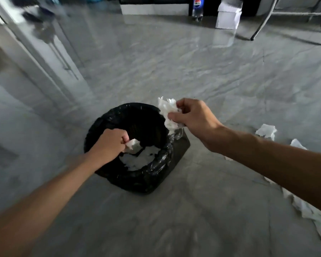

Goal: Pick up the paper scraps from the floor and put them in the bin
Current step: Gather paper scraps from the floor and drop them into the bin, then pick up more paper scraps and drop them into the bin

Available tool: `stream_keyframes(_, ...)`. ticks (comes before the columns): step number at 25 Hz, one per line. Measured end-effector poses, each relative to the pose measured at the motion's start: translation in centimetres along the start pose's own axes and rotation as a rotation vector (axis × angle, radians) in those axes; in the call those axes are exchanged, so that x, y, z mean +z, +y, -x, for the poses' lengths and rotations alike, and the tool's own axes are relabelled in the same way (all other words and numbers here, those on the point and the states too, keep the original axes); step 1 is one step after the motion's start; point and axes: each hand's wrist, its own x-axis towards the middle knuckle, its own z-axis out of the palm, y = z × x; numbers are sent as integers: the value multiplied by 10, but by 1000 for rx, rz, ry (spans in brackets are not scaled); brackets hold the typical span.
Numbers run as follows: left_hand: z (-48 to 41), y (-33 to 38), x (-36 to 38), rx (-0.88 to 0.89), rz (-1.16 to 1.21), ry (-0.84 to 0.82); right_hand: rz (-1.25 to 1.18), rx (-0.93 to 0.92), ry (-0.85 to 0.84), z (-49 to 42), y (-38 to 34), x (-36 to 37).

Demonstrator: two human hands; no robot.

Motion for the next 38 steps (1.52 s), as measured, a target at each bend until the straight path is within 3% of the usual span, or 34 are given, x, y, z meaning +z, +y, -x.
stream_keyframes(3,5,-17,7,-102,-84,-142,136,25,-71,-12,2,40)
stream_keyframes(6,10,-11,5,-115,-10,-2,121,245,-223,-15,8,54)
stream_keyframes(9,16,15,-2,-17,79,165,108,255,-220,-11,7,39)
stream_keyframes(14,20,109,3,231,225,146,78,200,-145,15,21,-35)
stream_keyframes(19,33,215,64,437,236,-250,100,351,49,85,91,-156)
stream_keyframes(23,48,274,122,679,1,-549,228,567,199,183,170,-224)
stream_keyframes(27,82,329,188,927,-240,-790,569,728,165,308,222,-257)
stream_keyframes(32,139,378,267,1150,-281,-848,842,834,145,409,255,-246)
stream_keyframes(38,186,370,331,1490,-440,-764,998,564,110,440,296,-184)
